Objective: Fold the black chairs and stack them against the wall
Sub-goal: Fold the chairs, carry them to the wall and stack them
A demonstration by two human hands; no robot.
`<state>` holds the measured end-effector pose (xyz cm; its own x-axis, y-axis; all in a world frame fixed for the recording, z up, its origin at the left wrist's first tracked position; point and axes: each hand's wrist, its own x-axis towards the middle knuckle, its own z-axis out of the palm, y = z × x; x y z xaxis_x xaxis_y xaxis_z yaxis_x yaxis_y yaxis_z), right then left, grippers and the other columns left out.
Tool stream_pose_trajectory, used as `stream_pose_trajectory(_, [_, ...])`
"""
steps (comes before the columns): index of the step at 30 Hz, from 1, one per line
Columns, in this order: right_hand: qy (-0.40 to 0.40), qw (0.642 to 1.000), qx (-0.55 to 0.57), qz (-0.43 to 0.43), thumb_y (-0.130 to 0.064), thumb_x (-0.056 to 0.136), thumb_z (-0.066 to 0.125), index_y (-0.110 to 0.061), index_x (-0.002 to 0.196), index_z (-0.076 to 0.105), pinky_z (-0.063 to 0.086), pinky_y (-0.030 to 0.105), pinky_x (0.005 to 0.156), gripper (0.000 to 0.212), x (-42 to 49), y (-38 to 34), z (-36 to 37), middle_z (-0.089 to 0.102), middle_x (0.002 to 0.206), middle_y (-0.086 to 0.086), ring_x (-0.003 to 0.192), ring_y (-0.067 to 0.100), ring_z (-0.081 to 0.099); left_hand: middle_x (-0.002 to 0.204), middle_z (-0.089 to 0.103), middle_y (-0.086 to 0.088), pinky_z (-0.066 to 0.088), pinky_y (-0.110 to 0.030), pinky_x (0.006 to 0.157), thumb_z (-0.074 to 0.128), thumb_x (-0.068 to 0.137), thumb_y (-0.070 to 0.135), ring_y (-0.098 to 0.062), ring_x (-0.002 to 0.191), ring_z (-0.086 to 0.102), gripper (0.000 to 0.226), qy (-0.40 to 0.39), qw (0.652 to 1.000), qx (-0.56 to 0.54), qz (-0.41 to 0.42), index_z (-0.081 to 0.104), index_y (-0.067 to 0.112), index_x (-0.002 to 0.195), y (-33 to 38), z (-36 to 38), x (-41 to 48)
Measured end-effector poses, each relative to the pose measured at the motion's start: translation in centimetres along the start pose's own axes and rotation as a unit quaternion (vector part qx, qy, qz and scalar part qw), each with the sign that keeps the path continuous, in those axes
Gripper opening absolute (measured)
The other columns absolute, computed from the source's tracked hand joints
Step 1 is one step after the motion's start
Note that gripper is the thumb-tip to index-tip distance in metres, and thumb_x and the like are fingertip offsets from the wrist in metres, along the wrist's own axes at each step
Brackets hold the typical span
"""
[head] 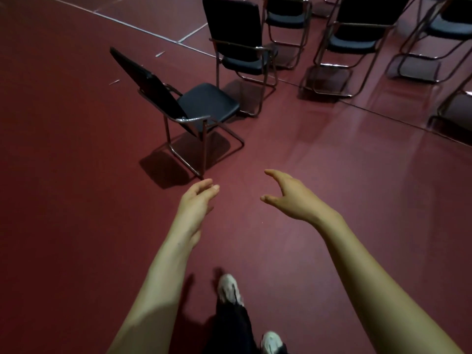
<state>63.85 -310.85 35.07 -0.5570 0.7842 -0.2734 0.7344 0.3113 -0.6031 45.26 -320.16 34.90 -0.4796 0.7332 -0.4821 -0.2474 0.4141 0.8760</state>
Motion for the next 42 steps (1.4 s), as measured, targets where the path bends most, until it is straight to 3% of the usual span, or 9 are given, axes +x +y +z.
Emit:
stream_pose_trajectory(6, [0.001,0.999,-0.011,0.038,-0.031,0.09,0.062,-0.016,0.149,0.027,0.022,0.024,0.111,0.07,16.6,-2.3,-1.0,0.03,0.154,0.004,0.14,0.017,0.029,0.122,0.063,-0.005,0.043,-0.032,0.101,0.06,0.093,0.013,-0.013,0.113,0.057,0.026,-0.02,1.0,0.009,-0.01,0.059,0.018,0.119,6.6,-2.5,15.9])
stream_pose_trajectory(11, [-0.005,0.998,-0.018,0.053,-0.031,0.09,0.063,-0.015,0.149,0.028,0.022,0.024,0.111,0.07,29.3,-5.8,-2.4,0.03,0.154,0.005,0.14,0.019,0.03,0.113,0.063,0.0,0.043,-0.028,0.095,0.059,0.094,0.013,-0.007,0.098,0.057,0.03,-0.015,1.0,0.026,-0.009,0.058,0.014,0.124,13.7,-5.6,26.8])
stream_pose_trajectory(21, [-0.008,0.995,-0.008,0.097,-0.026,0.089,0.064,-0.009,0.146,0.033,0.025,0.023,0.107,0.068,56.7,-10.5,-4.6,0.035,0.151,0.01,0.137,0.023,0.034,0.12,0.065,-0.005,0.044,-0.032,0.105,0.059,0.094,0.013,-0.015,0.114,0.059,0.02,-0.033,0.997,0.071,0.027,0.062,0.015,0.113,27.8,-10.0,51.8])
stream_pose_trajectory(27, [-0.015,0.991,0.019,0.129,-0.03,0.089,0.063,-0.01,0.147,0.031,0.025,0.027,0.11,0.069,70.2,-14.9,-4.7,0.033,0.152,0.008,0.138,0.022,0.034,0.119,0.064,-0.006,0.043,-0.031,0.105,0.06,0.094,0.013,-0.017,0.116,0.058,0.019,-0.095,0.981,0.166,0.032,0.061,0.013,0.113,35.3,-11.8,66.5])
stream_pose_trajectory(32, [0.009,0.981,0.034,0.193,-0.031,0.09,0.063,-0.012,0.148,0.03,0.026,0.028,0.11,0.069,78.1,-16.2,-4.7,0.032,0.153,0.007,0.139,0.023,0.033,0.106,0.062,-0.002,0.043,-0.016,0.07,0.059,0.094,0.014,-0.01,0.093,0.057,0.028,-0.164,0.956,0.241,0.019,0.059,0.008,0.121,39.6,-11.7,78.1])
stream_pose_trajectory(36, [0.056,0.963,0.058,0.257,-0.028,0.089,0.064,-0.01,0.147,0.032,0.028,0.028,0.108,0.069,82.8,-17.1,-4.4,0.035,0.151,0.01,0.137,0.024,0.035,0.108,0.06,-0.004,0.04,-0.02,0.064,0.06,0.093,0.015,-0.012,0.091,0.054,0.032,-0.237,0.913,0.331,0.02,0.058,0.008,0.125,41.6,-10.7,85.7])
stream_pose_trajectory(38, [0.073,0.952,0.076,0.289,-0.028,0.088,0.065,-0.01,0.147,0.032,0.03,0.03,0.107,0.07,84.7,-17.4,-4.1,0.036,0.15,0.011,0.136,0.025,0.037,0.113,0.06,-0.007,0.043,-0.023,0.069,0.06,0.093,0.013,-0.012,0.091,0.055,0.035,-0.272,0.886,0.374,0.028,0.056,0.006,0.127,42.1,-10.0,89.0])
stream_pose_trajectory(42, [0.091,0.928,0.104,0.346,-0.029,0.088,0.065,-0.01,0.147,0.031,0.032,0.032,0.107,0.07,87.9,-16.6,-3.5,0.036,0.15,0.012,0.136,0.026,0.037,0.13,0.058,-0.011,0.044,-0.033,0.098,0.063,0.091,0.015,-0.025,0.121,0.053,0.043,-0.312,0.838,0.446,0.049,0.055,0.005,0.132,41.8,-7.7,95.2])
